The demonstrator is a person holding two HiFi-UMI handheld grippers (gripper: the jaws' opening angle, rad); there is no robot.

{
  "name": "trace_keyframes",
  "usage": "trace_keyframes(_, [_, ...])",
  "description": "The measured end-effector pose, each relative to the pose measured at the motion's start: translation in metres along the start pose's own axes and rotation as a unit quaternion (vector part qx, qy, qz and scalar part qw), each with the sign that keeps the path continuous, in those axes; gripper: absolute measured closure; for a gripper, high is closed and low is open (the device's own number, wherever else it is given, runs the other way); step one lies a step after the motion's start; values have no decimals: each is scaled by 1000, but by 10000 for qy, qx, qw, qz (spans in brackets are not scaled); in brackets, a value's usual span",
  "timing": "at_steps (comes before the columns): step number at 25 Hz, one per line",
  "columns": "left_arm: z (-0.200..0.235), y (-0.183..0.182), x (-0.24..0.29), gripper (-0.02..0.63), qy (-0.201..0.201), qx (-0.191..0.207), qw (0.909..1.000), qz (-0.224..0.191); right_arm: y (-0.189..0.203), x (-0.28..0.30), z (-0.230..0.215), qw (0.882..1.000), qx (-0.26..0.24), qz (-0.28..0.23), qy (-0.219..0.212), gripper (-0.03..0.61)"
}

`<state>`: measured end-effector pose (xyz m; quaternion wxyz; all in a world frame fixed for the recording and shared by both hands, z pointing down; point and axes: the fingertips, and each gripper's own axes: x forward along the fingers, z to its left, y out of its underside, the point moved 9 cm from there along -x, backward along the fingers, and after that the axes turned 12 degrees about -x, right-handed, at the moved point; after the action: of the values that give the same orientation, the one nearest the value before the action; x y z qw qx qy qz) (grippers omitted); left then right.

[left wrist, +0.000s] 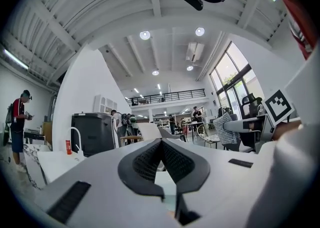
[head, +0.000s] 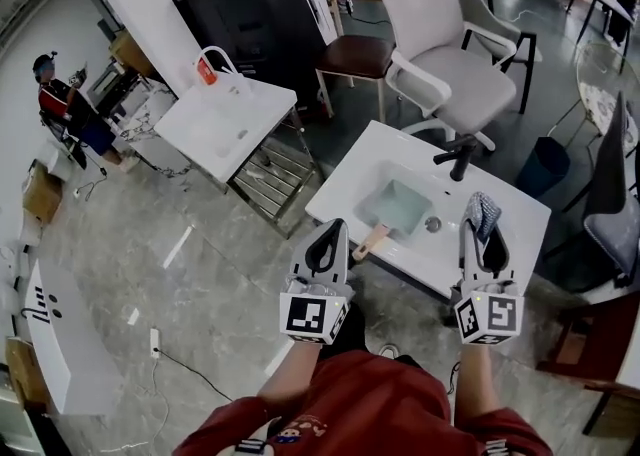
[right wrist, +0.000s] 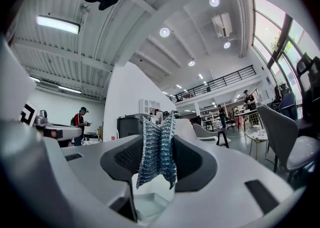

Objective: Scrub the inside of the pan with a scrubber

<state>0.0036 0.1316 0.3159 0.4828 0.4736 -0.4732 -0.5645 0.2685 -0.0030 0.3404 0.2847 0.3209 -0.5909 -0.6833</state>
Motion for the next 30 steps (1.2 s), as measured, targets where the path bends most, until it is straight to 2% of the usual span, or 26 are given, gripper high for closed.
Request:
trace_keyframes(7, [51, 12, 58, 603, 367, -218, 9991, -30, 6, 57, 23, 9996, -183, 63, 214, 396])
trace_keyframes(14, [102, 12, 133, 603, 940, -319, 9950, 138, -3, 125, 46, 9976, -401, 210, 522, 394])
trace_keyframes(18, [120, 12, 171, 603, 1311, -320, 9908, 107, -2, 152, 51, 9956, -415, 278, 794, 394])
trace_keyframes(23, [149, 11, 204, 603, 1586, -309, 9855, 521, 1, 182, 64, 9926, -433, 318, 1092, 394])
trace_keyframes(30, [180, 16, 237, 603, 2061, -292, 9764, 582, 6, 213, 90, 9868, -493, 474, 1465, 394])
